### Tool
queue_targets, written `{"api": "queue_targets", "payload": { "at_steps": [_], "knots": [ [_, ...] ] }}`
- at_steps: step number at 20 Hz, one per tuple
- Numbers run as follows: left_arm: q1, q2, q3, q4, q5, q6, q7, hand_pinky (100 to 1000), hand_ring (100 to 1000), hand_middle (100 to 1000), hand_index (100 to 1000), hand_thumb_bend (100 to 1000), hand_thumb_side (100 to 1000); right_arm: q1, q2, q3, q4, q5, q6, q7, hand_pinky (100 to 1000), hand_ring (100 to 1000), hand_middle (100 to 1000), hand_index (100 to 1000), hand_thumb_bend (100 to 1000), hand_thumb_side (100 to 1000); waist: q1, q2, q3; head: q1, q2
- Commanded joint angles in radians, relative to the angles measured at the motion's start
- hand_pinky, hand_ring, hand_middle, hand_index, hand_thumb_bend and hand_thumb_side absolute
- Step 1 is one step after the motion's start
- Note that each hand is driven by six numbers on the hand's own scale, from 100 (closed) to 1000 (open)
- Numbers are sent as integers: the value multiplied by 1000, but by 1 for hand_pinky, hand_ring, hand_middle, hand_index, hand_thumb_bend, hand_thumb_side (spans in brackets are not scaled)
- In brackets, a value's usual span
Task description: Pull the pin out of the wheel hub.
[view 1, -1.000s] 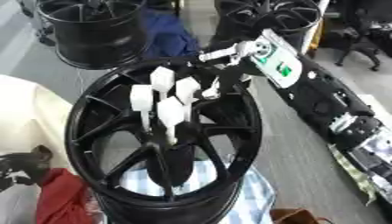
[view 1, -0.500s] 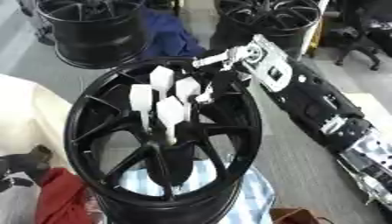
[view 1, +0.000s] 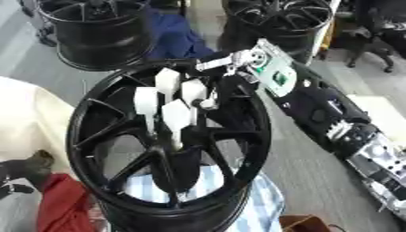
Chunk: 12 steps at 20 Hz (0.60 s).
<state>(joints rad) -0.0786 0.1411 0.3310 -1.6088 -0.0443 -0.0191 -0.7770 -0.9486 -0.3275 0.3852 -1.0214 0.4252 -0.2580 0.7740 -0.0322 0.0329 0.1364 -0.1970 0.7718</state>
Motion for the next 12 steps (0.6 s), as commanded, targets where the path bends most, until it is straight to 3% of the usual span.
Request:
{"api": "queue_targets", "payload": {
  "at_steps": [1, 7, 12],
  "knots": [
    [-11, 10, 2, -14, 2, 1, -2, 662, 794, 696, 804, 100, 719, -23, -22, -13, -25, -27, 2, -60, 689, 609, 404, 552, 100, 250, 5, -10, 1, -4, -2],
    [-3, 12, 6, -11, -2, 3, 0, 662, 795, 696, 804, 100, 719, -56, -94, -16, -100, -143, 28, -77, 678, 594, 383, 536, 100, 248, 2, -20, -12, 2, -2],
    [10, 19, 13, -9, -4, 5, 6, 663, 795, 696, 804, 100, 720, -71, -208, -40, -193, -260, 79, -99, 680, 590, 380, 536, 100, 242, -3, -34, -37, 16, -2]
  ]
}}
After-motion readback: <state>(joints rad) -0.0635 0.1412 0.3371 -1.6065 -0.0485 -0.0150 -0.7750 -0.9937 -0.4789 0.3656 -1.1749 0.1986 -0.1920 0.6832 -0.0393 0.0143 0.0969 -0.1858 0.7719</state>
